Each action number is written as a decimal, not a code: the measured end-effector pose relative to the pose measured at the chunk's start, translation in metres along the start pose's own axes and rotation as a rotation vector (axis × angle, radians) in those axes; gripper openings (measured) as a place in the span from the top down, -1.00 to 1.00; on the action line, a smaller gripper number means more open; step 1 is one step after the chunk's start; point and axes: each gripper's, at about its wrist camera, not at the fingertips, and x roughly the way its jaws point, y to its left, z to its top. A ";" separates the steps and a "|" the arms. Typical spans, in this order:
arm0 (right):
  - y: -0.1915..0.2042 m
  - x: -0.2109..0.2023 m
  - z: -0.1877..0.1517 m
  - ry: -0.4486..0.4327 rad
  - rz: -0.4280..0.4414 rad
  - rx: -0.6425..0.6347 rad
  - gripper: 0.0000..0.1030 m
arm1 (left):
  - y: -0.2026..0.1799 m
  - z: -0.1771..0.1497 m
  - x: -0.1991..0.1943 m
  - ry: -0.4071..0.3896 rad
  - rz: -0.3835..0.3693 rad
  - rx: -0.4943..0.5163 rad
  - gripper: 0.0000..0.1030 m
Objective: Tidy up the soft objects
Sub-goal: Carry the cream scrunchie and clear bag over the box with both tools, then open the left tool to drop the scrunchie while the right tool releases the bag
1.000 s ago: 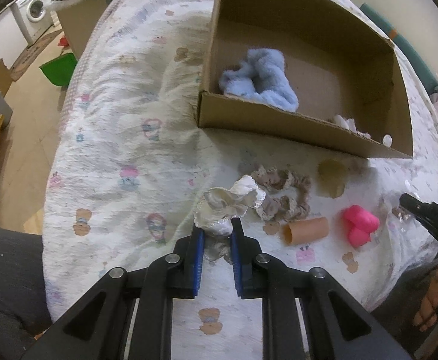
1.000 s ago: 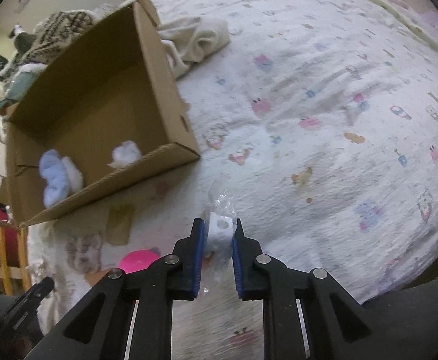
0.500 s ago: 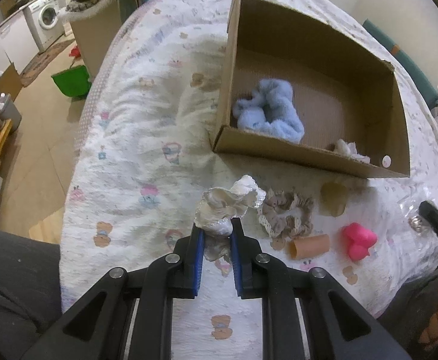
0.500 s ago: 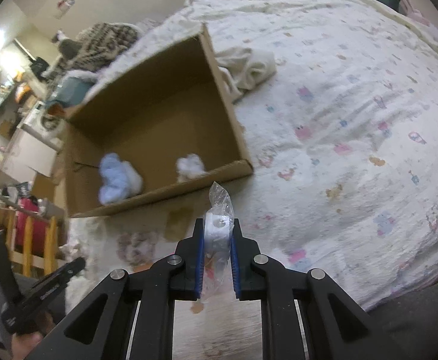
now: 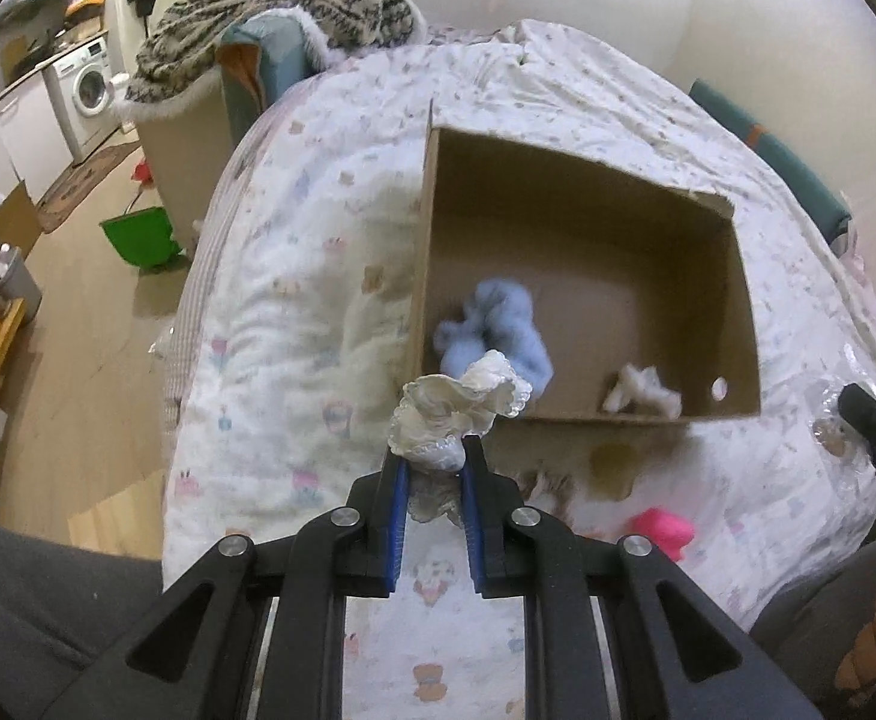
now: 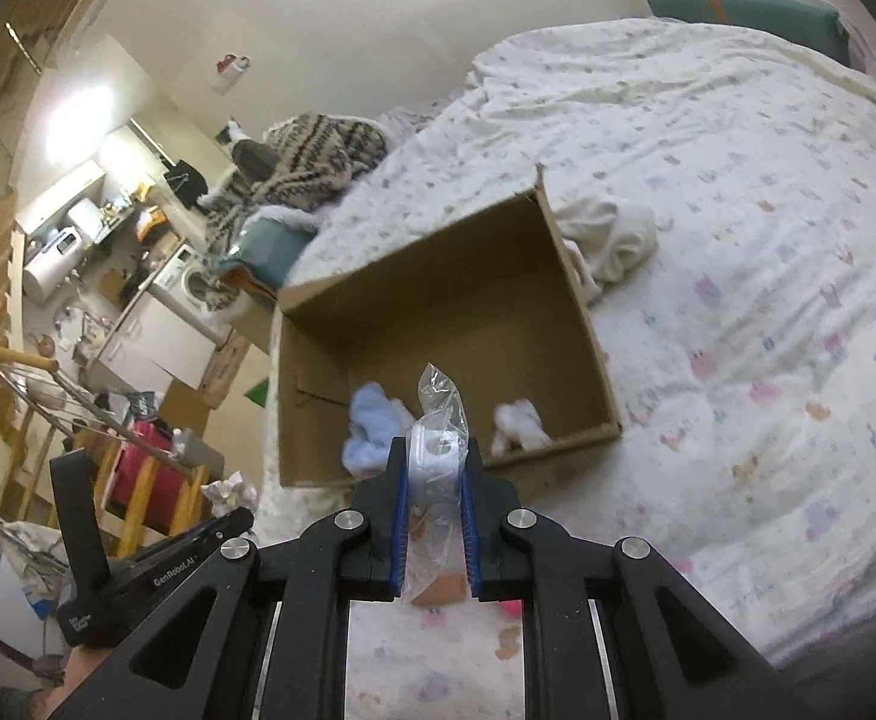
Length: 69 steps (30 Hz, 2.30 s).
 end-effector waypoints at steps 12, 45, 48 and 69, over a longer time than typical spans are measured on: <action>0.003 0.016 0.042 -0.023 0.016 -0.035 0.68 | -0.024 0.053 0.000 -0.055 -0.010 0.080 0.71; -0.050 0.115 0.046 0.167 -0.090 0.058 0.68 | -0.053 0.073 0.105 0.025 -0.083 0.135 0.69; -0.051 0.119 0.046 0.181 -0.092 0.066 0.68 | -0.057 0.071 0.108 0.040 -0.099 0.146 0.69; -0.036 0.131 0.043 0.207 -0.119 0.007 0.68 | -0.078 0.060 0.116 0.075 -0.119 0.207 0.21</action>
